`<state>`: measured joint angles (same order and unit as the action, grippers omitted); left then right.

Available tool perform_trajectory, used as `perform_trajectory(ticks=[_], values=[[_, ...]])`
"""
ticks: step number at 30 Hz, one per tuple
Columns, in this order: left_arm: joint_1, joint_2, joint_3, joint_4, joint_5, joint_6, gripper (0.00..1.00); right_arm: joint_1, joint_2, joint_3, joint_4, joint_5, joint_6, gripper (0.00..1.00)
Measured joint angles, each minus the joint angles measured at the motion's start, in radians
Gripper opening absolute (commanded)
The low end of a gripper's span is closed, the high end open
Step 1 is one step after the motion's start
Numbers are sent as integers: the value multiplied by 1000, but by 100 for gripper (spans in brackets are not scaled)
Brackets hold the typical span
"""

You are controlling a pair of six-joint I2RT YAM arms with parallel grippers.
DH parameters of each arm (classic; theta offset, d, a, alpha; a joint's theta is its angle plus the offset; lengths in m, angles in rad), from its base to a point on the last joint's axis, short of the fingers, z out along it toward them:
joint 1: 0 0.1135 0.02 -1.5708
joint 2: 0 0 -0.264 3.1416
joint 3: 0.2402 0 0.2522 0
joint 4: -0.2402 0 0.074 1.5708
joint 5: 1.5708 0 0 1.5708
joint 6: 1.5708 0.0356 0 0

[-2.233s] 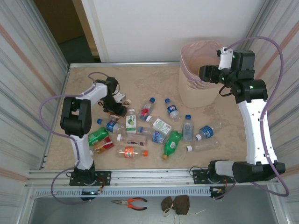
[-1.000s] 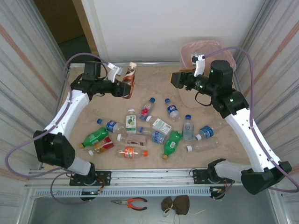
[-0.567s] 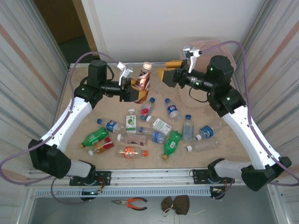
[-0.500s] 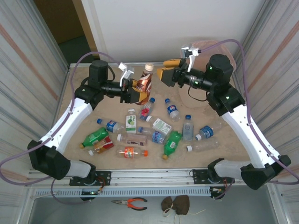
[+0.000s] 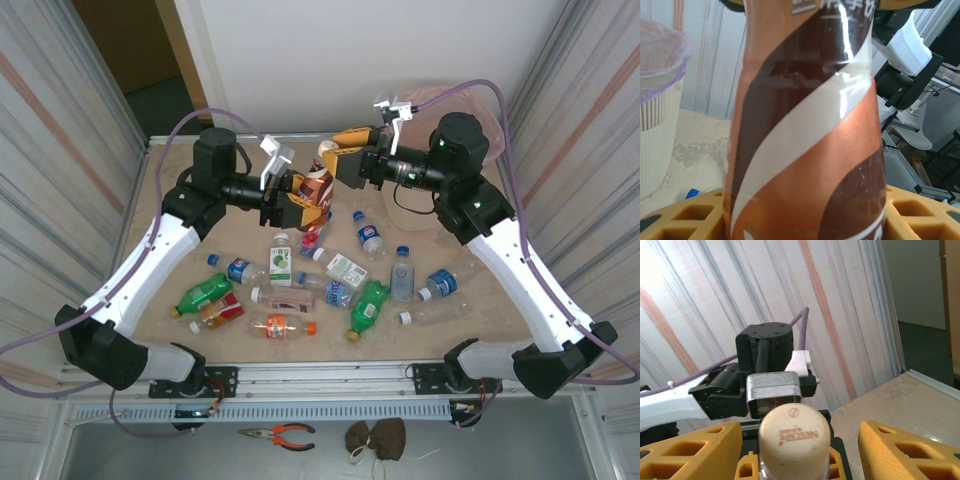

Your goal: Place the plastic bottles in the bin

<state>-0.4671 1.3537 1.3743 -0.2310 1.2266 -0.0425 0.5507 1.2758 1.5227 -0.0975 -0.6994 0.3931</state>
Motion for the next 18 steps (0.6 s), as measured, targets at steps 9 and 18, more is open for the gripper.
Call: perform_trajectory(ticks=[9,18], values=[[-5,0,4,2,11,0,56,6,1,0,2,-1,19,48],[-5,0,8,1,6,-8,64,13,1,0,11,0,24,38]])
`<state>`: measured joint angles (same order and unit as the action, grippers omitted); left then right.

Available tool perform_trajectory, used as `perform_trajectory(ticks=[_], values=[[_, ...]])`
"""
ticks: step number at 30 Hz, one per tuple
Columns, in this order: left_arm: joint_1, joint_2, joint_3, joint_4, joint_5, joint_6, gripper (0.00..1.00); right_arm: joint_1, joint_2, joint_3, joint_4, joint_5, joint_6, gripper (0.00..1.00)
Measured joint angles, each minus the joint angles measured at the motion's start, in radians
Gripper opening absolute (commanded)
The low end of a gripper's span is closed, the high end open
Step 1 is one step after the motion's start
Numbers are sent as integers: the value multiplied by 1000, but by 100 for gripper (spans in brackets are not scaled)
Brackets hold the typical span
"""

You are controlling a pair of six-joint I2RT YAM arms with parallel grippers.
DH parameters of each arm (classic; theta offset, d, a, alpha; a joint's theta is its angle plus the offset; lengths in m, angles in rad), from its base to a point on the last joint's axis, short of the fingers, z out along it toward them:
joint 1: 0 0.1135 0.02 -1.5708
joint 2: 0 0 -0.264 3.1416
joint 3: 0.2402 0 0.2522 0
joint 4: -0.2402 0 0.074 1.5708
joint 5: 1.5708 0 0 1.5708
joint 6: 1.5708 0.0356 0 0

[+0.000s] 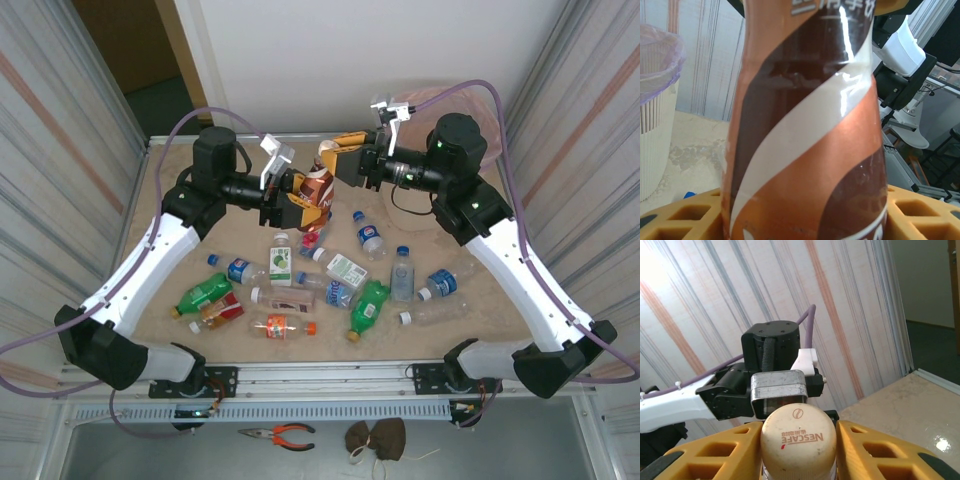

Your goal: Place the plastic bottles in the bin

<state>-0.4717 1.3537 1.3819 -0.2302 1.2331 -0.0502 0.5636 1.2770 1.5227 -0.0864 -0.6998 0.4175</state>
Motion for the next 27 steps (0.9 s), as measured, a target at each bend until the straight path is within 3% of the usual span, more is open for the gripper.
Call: perform_trajectory(ticks=[2,8,14,27], values=[[0,0,0,0,-3,0,64,0,0,1,0,6,0,37],[0,-8,3,-20,-51,30,78,-1,0,19,-42,56,-14,36],[21,-73,-3,-71,-183,55,79,-41,-4,57,-114,108,-48,35],[131,-195,-99,-141,-367,53,77,-338,-11,156,-285,227,-124,35]])
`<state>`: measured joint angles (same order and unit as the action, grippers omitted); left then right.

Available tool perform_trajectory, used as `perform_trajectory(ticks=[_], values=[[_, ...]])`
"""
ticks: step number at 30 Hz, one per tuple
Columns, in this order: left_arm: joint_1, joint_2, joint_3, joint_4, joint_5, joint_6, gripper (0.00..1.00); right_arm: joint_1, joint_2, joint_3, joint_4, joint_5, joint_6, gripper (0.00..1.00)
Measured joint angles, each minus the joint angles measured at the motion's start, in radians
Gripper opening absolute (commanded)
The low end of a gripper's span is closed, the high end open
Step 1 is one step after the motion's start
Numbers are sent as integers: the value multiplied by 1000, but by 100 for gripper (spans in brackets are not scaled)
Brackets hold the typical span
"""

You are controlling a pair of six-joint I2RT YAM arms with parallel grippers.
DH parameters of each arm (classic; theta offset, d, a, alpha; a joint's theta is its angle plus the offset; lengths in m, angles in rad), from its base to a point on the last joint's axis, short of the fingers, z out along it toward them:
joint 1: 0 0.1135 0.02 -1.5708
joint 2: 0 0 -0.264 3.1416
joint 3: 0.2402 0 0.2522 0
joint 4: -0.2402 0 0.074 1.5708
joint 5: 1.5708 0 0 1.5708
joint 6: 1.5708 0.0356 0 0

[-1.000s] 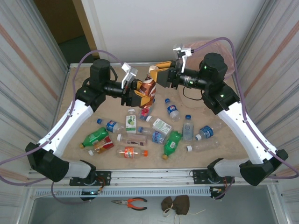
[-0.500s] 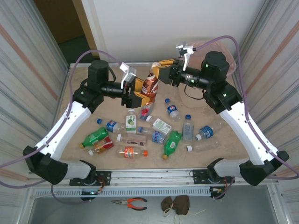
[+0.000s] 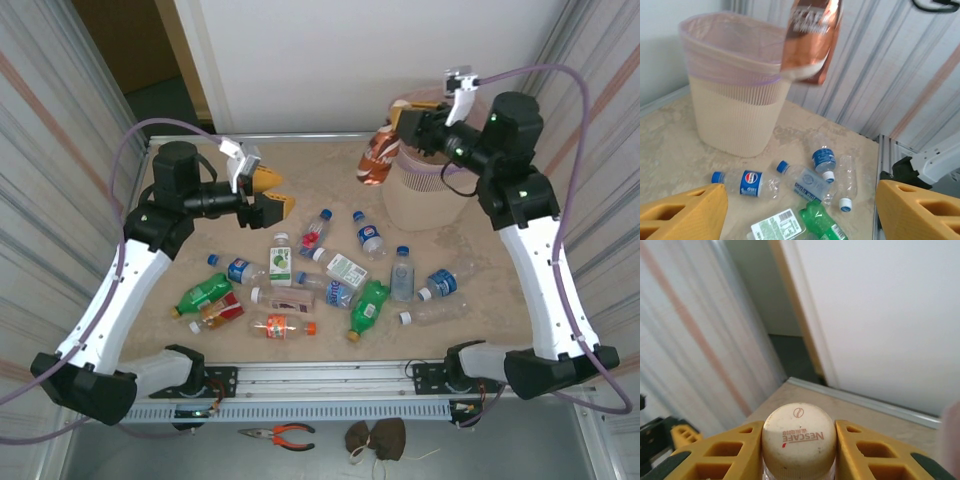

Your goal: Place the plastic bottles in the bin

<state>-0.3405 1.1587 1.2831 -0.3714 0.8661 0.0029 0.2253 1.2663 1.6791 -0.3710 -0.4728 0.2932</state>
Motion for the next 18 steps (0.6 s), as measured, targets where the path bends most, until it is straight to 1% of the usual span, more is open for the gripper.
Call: perform_trajectory(ticks=[5,9,13,18], values=[[19,-16,-29,-30,-32,0,77,-121,46,102,-36,14,-36,35],[28,-42,-41,-46,-43,0,77,-199,125,195,-69,35,-69,35],[40,-62,-48,-53,-53,0,76,-242,235,320,-129,69,-127,35],[47,-65,-55,-67,-61,0,76,-259,370,462,-229,119,-206,35]])
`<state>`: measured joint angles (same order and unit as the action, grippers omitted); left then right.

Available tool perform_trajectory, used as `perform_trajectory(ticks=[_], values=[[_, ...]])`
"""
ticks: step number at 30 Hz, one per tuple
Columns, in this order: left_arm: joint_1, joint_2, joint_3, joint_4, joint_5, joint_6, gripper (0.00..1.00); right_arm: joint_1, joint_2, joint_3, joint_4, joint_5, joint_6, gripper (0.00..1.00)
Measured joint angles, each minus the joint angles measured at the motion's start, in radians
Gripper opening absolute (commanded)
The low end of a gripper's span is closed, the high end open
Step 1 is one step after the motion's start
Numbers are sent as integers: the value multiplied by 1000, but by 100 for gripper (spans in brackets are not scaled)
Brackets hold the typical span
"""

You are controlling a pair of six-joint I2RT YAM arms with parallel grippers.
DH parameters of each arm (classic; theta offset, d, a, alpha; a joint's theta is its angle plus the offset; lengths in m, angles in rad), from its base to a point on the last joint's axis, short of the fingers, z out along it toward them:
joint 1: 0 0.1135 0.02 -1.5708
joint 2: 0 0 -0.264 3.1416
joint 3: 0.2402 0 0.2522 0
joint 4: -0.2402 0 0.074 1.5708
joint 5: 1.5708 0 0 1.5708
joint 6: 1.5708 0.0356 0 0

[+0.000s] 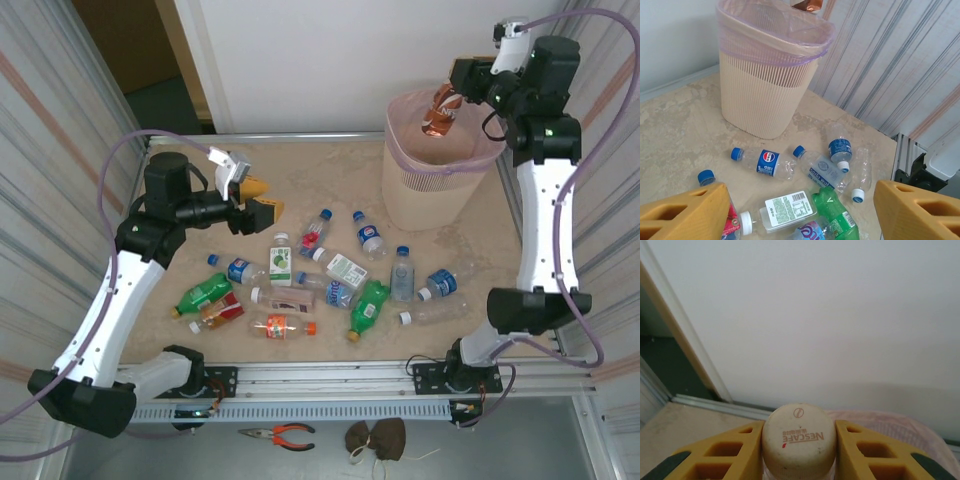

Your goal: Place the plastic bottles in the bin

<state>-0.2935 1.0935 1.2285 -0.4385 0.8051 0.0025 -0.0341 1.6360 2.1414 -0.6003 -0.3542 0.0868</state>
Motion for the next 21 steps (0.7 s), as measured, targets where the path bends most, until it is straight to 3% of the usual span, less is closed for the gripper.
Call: perform_trajectory(ticks=[7,21], values=[[4,0,0,-8,-7,0,75,0,190,161,-185,67,-105,34],[43,3,-30,-8,-48,-45,73,51,464,171,-453,165,-241,33]])
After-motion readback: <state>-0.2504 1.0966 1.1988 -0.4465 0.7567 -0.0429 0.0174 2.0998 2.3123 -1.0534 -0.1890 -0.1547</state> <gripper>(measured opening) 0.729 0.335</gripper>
